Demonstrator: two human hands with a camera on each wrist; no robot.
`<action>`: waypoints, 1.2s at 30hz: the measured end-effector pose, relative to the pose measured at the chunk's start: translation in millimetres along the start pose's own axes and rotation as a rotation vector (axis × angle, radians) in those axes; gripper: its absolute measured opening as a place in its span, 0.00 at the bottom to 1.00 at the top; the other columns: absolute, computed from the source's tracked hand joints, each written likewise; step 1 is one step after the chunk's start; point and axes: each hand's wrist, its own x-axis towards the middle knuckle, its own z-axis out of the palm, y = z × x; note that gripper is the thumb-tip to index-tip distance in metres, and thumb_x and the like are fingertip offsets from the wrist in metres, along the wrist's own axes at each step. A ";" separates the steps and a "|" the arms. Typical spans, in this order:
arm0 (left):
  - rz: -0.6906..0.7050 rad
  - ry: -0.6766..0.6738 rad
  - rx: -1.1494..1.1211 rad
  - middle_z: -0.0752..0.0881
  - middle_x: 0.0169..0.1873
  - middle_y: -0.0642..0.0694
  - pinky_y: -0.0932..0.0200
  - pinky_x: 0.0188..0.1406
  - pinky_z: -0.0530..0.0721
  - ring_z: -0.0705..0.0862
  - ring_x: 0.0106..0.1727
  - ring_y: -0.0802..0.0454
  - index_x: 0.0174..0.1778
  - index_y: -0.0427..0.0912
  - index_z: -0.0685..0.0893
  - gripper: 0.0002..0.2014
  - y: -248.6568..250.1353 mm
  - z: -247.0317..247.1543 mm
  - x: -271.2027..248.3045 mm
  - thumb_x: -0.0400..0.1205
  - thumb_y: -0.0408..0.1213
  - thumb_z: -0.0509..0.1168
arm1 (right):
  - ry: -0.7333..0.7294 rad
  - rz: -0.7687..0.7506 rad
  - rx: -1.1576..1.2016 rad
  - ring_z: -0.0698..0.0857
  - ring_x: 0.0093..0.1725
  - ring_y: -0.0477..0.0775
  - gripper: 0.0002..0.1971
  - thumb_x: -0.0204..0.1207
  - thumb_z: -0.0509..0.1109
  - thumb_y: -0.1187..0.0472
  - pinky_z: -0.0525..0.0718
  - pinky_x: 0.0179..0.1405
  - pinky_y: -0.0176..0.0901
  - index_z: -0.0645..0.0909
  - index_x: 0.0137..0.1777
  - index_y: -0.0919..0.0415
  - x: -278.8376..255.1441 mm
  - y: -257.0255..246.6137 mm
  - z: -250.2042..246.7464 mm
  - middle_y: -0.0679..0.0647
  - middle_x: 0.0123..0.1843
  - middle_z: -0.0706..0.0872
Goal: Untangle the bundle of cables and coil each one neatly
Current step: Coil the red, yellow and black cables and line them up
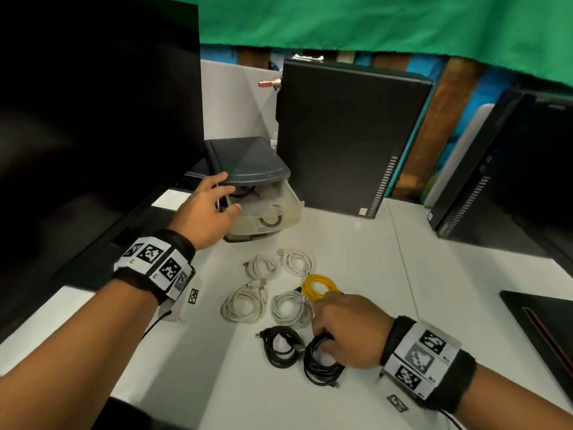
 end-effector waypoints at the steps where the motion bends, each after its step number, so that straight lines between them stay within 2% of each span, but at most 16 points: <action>1: 0.001 -0.006 0.003 0.65 0.82 0.61 0.54 0.67 0.77 0.81 0.62 0.52 0.76 0.46 0.79 0.22 0.4 -0.7 -0.2 0.85 0.45 0.67 | 0.001 0.009 0.028 0.82 0.51 0.57 0.09 0.77 0.68 0.53 0.81 0.47 0.49 0.83 0.42 0.59 -3.4 0.9 -9.9 0.54 0.48 0.87; 3: -0.001 -0.015 0.006 0.65 0.82 0.61 0.54 0.65 0.78 0.82 0.60 0.51 0.76 0.46 0.79 0.22 1.0 -2.1 -0.1 0.85 0.45 0.67 | 0.032 0.041 0.151 0.86 0.44 0.52 0.08 0.78 0.70 0.52 0.86 0.47 0.50 0.87 0.45 0.54 -9.1 5.1 -40.3 0.50 0.42 0.90; 6: -0.006 -0.015 -0.002 0.65 0.82 0.61 0.55 0.66 0.78 0.80 0.58 0.57 0.76 0.46 0.79 0.23 1.9 -2.7 1.1 0.85 0.45 0.67 | 0.190 0.054 0.378 0.86 0.34 0.43 0.05 0.77 0.76 0.54 0.88 0.42 0.46 0.88 0.39 0.50 -2.4 12.7 -96.7 0.47 0.35 0.90; 10: 0.009 -0.007 -0.008 0.65 0.82 0.61 0.55 0.67 0.78 0.79 0.67 0.56 0.76 0.45 0.79 0.22 0.6 -2.2 1.3 0.85 0.44 0.67 | 0.452 0.144 0.535 0.83 0.30 0.45 0.05 0.73 0.80 0.61 0.84 0.36 0.42 0.87 0.42 0.59 43.7 14.9 -158.9 0.51 0.32 0.88; 13: 0.012 -0.006 -0.017 0.65 0.82 0.61 0.60 0.63 0.75 0.77 0.67 0.60 0.75 0.45 0.79 0.22 1.3 -2.1 1.5 0.85 0.43 0.68 | 0.438 0.272 0.524 0.86 0.34 0.54 0.08 0.74 0.79 0.61 0.85 0.38 0.45 0.82 0.43 0.61 93.6 10.4 -179.5 0.56 0.33 0.87; 15: 0.015 -0.005 -0.011 0.65 0.82 0.61 0.64 0.62 0.70 0.76 0.65 0.62 0.75 0.45 0.80 0.22 2.4 -1.3 1.2 0.84 0.43 0.68 | 0.414 0.374 0.478 0.88 0.34 0.56 0.07 0.73 0.79 0.61 0.83 0.30 0.41 0.83 0.42 0.61 121.8 5.4 -178.6 0.55 0.34 0.87; 17: 0.017 -0.010 -0.001 0.65 0.82 0.61 0.66 0.62 0.67 0.76 0.65 0.62 0.75 0.45 0.79 0.22 2.1 -1.7 1.8 0.84 0.43 0.68 | 0.442 0.436 0.503 0.88 0.29 0.54 0.08 0.72 0.80 0.62 0.81 0.24 0.38 0.83 0.43 0.62 144.0 1.9 -173.2 0.56 0.34 0.89; 19: 0.022 -0.014 0.003 0.65 0.82 0.61 0.65 0.64 0.67 0.73 0.64 0.66 0.76 0.45 0.79 0.23 1.2 -2.5 2.3 0.84 0.44 0.68 | 0.527 0.447 0.521 0.90 0.37 0.57 0.07 0.72 0.79 0.62 0.87 0.33 0.42 0.84 0.46 0.62 158.0 1.9 -166.4 0.58 0.42 0.90; 21: 0.035 -0.013 0.000 0.65 0.82 0.61 0.64 0.66 0.68 0.73 0.68 0.64 0.76 0.44 0.79 0.23 -1.0 -2.9 2.0 0.85 0.44 0.67 | 0.596 0.421 0.517 0.90 0.46 0.60 0.06 0.73 0.78 0.62 0.88 0.44 0.46 0.85 0.47 0.61 161.8 4.6 -161.5 0.58 0.48 0.90; 23: 0.042 -0.011 0.004 0.65 0.82 0.60 0.64 0.69 0.68 0.72 0.74 0.62 0.76 0.44 0.79 0.23 -2.3 -2.9 1.7 0.85 0.44 0.67 | 0.629 0.363 0.519 0.90 0.48 0.59 0.02 0.75 0.76 0.62 0.90 0.50 0.49 0.87 0.41 0.58 155.6 8.3 -160.1 0.57 0.46 0.90; 24: 0.042 -0.012 0.005 0.65 0.82 0.61 0.64 0.70 0.68 0.71 0.76 0.61 0.76 0.44 0.79 0.23 -2.3 -2.9 1.4 0.85 0.45 0.67 | 0.644 0.324 0.504 0.90 0.47 0.58 0.05 0.76 0.74 0.62 0.90 0.52 0.51 0.88 0.38 0.56 150.2 10.9 -160.0 0.55 0.45 0.90; 27: 0.040 -0.021 0.023 0.64 0.83 0.62 0.65 0.69 0.66 0.70 0.77 0.60 0.77 0.45 0.78 0.23 -2.4 -3.1 0.4 0.86 0.46 0.66 | 0.587 0.229 0.363 0.89 0.49 0.55 0.12 0.77 0.68 0.64 0.89 0.55 0.51 0.90 0.41 0.48 129.6 12.3 -163.6 0.48 0.47 0.91; 30: 0.042 -0.020 0.028 0.64 0.83 0.61 0.66 0.67 0.65 0.71 0.73 0.63 0.77 0.45 0.78 0.23 -2.2 -3.7 0.4 0.86 0.46 0.66 | 0.374 0.139 0.087 0.86 0.57 0.57 0.20 0.81 0.62 0.66 0.85 0.58 0.47 0.88 0.59 0.42 113.0 8.0 -169.6 0.48 0.65 0.87; 32: 0.040 -0.016 0.019 0.64 0.82 0.61 0.66 0.67 0.66 0.72 0.73 0.63 0.77 0.45 0.78 0.23 -1.8 -3.5 0.1 0.85 0.46 0.66 | 0.311 0.083 0.001 0.85 0.58 0.55 0.22 0.82 0.61 0.66 0.84 0.58 0.46 0.86 0.65 0.40 109.9 8.6 -172.1 0.45 0.71 0.84; 34: 0.035 -0.021 0.014 0.64 0.82 0.62 0.66 0.66 0.67 0.72 0.68 0.67 0.77 0.45 0.78 0.23 -0.3 -3.8 -0.1 0.85 0.46 0.66 | 0.264 0.049 -0.020 0.83 0.45 0.45 0.21 0.81 0.64 0.65 0.83 0.48 0.41 0.87 0.64 0.39 113.8 11.1 -174.4 0.41 0.62 0.88; 36: 0.028 -0.029 0.021 0.64 0.82 0.62 0.66 0.64 0.68 0.71 0.63 0.69 0.77 0.46 0.77 0.23 0.6 -4.6 -0.6 0.85 0.47 0.66 | 0.237 0.031 -0.026 0.77 0.34 0.40 0.16 0.79 0.72 0.61 0.75 0.36 0.33 0.89 0.62 0.42 119.6 12.0 -176.8 0.34 0.41 0.85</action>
